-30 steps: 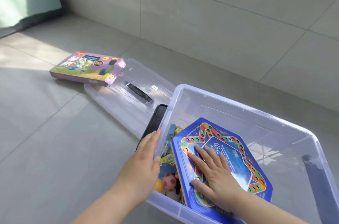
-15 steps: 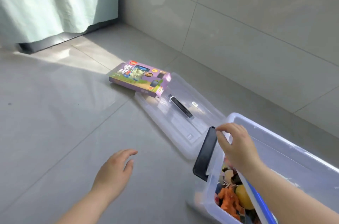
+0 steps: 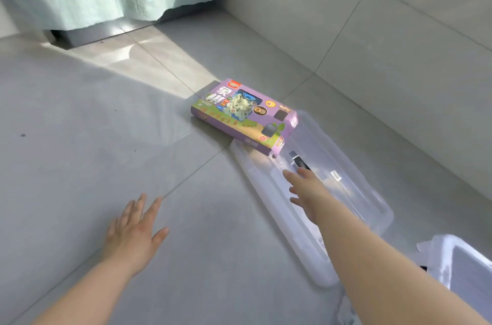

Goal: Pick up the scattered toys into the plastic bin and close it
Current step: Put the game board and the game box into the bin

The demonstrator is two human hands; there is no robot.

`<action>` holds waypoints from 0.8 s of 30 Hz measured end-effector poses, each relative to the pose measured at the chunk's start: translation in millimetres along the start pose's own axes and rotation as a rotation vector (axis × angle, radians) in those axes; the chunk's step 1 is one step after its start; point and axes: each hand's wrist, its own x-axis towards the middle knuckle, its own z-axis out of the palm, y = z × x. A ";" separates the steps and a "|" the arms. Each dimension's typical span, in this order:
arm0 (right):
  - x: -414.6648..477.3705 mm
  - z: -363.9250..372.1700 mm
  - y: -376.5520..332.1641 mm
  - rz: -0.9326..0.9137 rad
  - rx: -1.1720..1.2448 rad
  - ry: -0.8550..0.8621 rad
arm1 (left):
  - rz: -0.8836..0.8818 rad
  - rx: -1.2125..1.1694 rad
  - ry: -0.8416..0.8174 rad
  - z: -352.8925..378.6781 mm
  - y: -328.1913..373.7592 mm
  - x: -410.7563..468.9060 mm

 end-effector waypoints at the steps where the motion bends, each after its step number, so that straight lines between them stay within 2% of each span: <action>1: 18.5 4.9 -5.3 0.010 0.032 0.007 | -0.027 0.023 -0.027 5.8 -1.6 8.6; 3: 51.5 13.3 -16.3 0.028 0.099 0.044 | -0.056 0.087 -0.066 21.5 -13.4 23.1; 5: 80.9 21.3 -28.0 0.034 0.163 0.110 | 0.023 0.126 0.034 39.1 -30.0 33.4; 10: 135.1 36.3 -51.8 0.105 0.342 0.183 | 0.029 -0.072 -0.083 56.9 -43.4 39.9; 14: 145.6 51.2 -62.1 0.195 0.282 0.143 | 0.075 -0.112 0.001 47.9 -39.6 43.0; 16: 147.3 56.1 -61.9 0.207 0.246 0.125 | 0.064 -0.109 -0.029 50.8 -42.3 44.3; 24: 119.8 57.9 -53.4 0.062 0.394 0.199 | 0.052 0.086 -0.097 58.5 -49.8 39.4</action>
